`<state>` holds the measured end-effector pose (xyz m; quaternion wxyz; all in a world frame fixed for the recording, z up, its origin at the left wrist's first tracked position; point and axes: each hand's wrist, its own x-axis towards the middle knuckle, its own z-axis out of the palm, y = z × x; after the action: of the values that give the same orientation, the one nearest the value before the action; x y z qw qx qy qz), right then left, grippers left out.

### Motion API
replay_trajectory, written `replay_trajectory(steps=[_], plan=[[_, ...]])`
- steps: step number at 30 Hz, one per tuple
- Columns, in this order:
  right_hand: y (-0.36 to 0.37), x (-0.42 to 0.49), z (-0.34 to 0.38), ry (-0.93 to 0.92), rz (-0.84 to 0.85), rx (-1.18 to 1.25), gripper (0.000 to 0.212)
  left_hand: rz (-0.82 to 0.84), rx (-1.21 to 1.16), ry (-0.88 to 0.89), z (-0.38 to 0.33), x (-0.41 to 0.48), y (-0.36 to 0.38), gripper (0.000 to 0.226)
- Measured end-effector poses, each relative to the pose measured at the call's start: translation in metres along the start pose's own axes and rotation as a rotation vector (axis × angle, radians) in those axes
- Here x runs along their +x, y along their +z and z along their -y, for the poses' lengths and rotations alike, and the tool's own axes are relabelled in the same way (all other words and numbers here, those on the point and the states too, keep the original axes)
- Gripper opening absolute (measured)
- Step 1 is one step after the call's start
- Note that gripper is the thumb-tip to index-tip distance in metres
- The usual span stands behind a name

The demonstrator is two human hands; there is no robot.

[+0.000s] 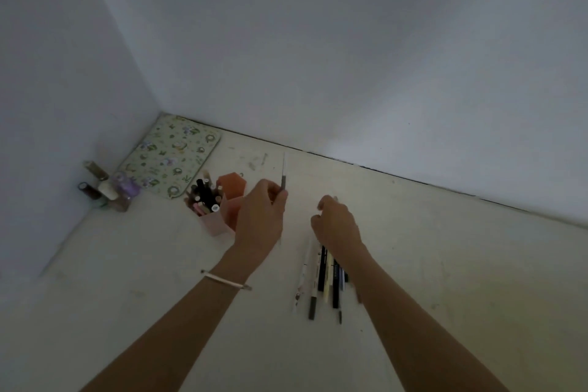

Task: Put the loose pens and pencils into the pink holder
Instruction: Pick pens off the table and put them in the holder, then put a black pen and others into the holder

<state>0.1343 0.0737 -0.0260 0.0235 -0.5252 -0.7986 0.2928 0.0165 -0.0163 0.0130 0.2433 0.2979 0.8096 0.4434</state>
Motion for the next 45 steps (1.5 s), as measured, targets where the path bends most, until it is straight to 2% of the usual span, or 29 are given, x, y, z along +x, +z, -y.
replay_trajectory(steps=[3,5,10,13,15,17,18,21,24,29,35,40,42,44,45], plan=[[0.022,-0.005,0.009,-0.020,0.091,-0.216,0.014,-0.086,-0.037,0.106,-0.017,0.000,-0.023,0.009],[0.035,-0.009,0.015,-0.026,0.104,-0.316,0.015,-0.084,-0.099,0.140,-0.022,-0.002,-0.032,0.008],[0.047,-0.016,0.019,0.004,0.119,-0.356,0.018,-0.079,-0.173,0.153,-0.023,-0.007,-0.040,0.006],[0.040,-0.016,0.022,0.027,0.147,-0.176,0.016,-0.088,-0.231,0.151,-0.023,-0.012,-0.044,0.009],[0.021,-0.008,0.032,0.044,0.061,0.000,0.015,-0.163,-0.288,0.176,-0.023,-0.009,-0.059,0.036],[-0.010,0.003,0.049,0.015,-0.096,0.130,0.011,-0.279,-0.328,0.231,-0.022,0.001,-0.083,0.070],[-0.027,0.006,0.059,-0.004,-0.167,0.218,0.010,-0.345,-0.321,0.270,-0.019,0.008,-0.097,0.079],[-0.072,0.005,0.091,-0.090,-0.345,0.481,0.010,-0.504,-0.293,0.345,-0.009,0.021,-0.132,0.081],[-0.093,-0.007,0.116,-0.169,-0.459,0.660,0.014,-0.514,-0.282,0.383,0.005,0.022,-0.139,0.085],[-0.091,-0.025,0.139,-0.259,-0.580,0.793,0.017,-0.433,-0.134,0.382,0.024,0.015,-0.128,0.075],[-0.072,-0.035,0.145,-0.329,-0.624,0.828,0.010,-0.351,0.046,0.618,0.027,0.009,-0.127,0.073],[-0.070,-0.038,0.144,-0.338,-0.674,0.854,0.011,-0.329,0.006,0.493,0.044,0.010,-0.126,0.073],[-0.071,-0.038,0.141,-0.331,-0.675,0.864,0.011,-0.281,0.142,0.521,0.052,0.009,-0.122,0.058],[-0.069,-0.039,0.140,-0.334,-0.672,0.870,0.012,-0.328,0.353,0.608,0.058,0.006,-0.119,0.029],[-0.067,-0.040,0.139,-0.338,-0.670,0.872,0.012,-0.366,0.416,0.613,0.061,0.005,-0.118,0.027]])
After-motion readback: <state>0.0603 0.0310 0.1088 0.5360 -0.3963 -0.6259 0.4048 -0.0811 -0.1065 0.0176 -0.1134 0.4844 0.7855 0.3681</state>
